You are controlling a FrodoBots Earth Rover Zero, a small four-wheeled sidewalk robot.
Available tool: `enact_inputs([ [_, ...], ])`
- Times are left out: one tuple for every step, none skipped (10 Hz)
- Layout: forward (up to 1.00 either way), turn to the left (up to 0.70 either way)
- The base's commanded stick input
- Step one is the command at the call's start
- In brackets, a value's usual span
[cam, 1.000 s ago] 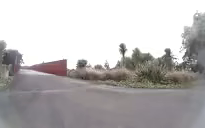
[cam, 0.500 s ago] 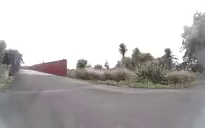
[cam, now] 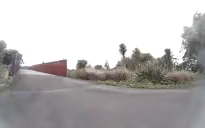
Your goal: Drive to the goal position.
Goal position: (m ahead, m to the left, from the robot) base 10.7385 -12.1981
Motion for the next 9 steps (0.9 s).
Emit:
enact_inputs([
  [0.85,-0.34],
  [0.85,-0.34],
  [0.85,-0.34],
  [0.85,-0.34],
  [0.85,-0.34],
  [0.85,-0.34],
  [0.85,0.0],
  [0.85,0.0],
  [0.85,0.0],
])
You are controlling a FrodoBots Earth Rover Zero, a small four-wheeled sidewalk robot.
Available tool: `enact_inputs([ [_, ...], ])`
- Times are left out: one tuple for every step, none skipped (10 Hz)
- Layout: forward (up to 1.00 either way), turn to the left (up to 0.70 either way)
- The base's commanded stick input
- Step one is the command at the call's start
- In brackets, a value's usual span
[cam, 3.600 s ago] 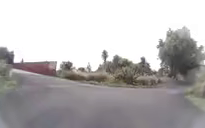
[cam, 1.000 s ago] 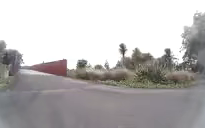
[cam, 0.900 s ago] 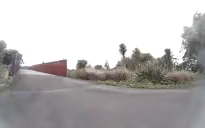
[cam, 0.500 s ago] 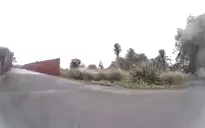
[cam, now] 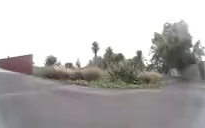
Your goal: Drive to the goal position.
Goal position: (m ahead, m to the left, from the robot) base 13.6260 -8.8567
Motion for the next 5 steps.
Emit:
enact_inputs([
  [0.85,0.0],
  [0.85,0.0],
  [0.85,0.0],
  [0.85,0.0],
  [0.85,0.0],
])
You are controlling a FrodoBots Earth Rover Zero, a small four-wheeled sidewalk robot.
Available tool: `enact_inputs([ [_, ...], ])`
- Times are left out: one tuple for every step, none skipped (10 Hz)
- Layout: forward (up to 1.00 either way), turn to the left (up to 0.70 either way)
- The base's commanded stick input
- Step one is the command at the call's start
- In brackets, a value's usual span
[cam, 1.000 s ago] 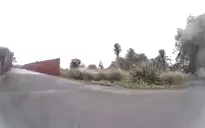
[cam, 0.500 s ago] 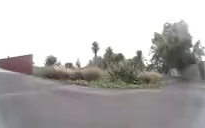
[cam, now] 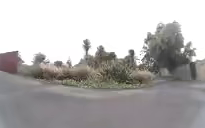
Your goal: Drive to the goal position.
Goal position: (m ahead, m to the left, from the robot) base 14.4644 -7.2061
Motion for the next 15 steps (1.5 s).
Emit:
enact_inputs([
  [0.85,-0.34],
  [0.85,-0.34],
  [0.85,-0.34],
  [0.85,-0.34],
  [0.85,-0.34],
  [0.85,-0.34],
  [0.85,-0.34],
  [0.85,-0.34],
  [0.85,-0.34],
  [0.85,-0.34],
  [0.85,-0.34],
  [0.85,-0.17],
  [0.85,0.0],
  [0.85,0.0],
  [0.85,0.0],
])
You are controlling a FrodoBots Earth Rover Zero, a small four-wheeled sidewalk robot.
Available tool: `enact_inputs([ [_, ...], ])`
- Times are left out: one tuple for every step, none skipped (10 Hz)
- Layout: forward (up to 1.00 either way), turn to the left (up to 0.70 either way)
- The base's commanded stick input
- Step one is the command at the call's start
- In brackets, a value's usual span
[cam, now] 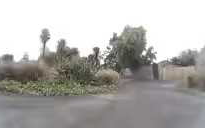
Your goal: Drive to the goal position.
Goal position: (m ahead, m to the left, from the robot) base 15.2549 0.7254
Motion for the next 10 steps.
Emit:
enact_inputs([
  [0.85,-0.21],
  [0.85,-0.32],
  [0.85,-0.34],
  [0.85,-0.34],
  [0.85,-0.34],
  [0.85,-0.34],
  [0.85,-0.34],
  [0.85,-0.34],
  [0.85,-0.34],
  [0.85,-0.14],
])
